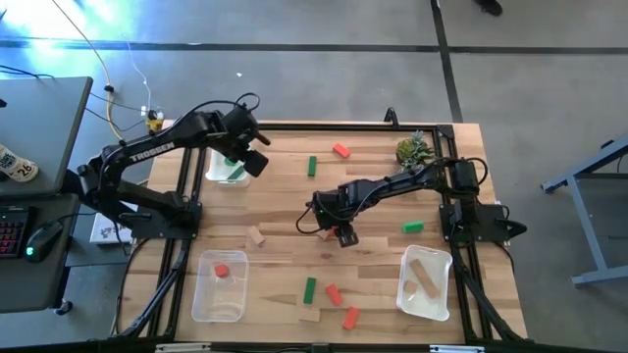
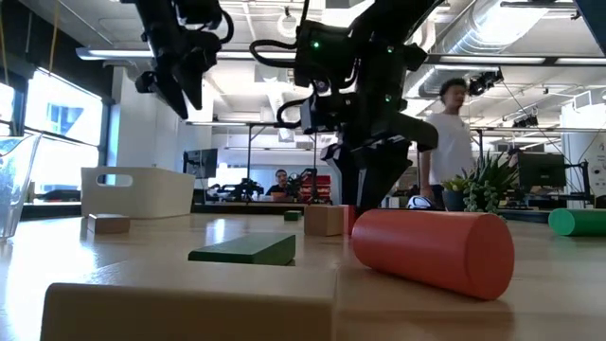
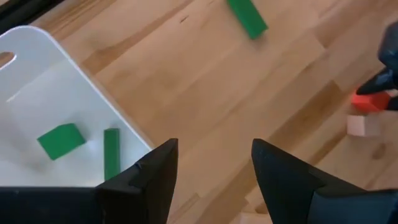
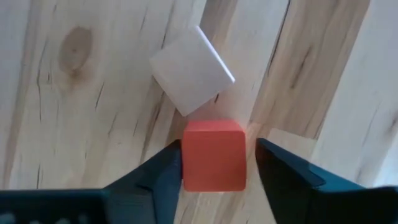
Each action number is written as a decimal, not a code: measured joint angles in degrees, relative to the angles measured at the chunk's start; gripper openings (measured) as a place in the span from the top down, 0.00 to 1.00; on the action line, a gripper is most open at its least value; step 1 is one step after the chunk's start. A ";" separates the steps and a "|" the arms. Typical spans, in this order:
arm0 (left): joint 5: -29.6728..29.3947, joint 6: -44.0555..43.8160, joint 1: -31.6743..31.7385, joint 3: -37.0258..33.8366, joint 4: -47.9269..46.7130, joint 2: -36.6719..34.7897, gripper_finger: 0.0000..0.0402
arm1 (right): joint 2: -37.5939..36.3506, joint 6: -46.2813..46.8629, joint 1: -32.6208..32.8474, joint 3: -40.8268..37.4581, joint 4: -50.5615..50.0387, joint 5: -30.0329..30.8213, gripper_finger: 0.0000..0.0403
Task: Sort & place blocks by color
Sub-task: Put the orange block into the transparent bin
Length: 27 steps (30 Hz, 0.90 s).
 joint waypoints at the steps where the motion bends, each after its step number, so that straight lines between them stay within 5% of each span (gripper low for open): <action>1: 0.02 -0.01 -0.59 0.00 -0.01 -0.15 0.52 | 0.00 0.56 0.00 0.00 -0.05 -0.06 0.60; 5: 0.02 0.08 -2.43 0.00 0.00 -0.38 0.52 | -0.07 2.31 0.00 0.07 0.10 -1.00 0.75; 18: 1.32 4.88 -3.90 0.00 2.26 -0.35 0.52 | -2.49 13.07 -3.16 4.22 -0.68 -1.77 0.75; 27: 14.19 17.05 -3.95 0.00 8.60 -0.35 0.53 | -3.17 19.72 -5.64 14.31 -1.13 -1.63 0.75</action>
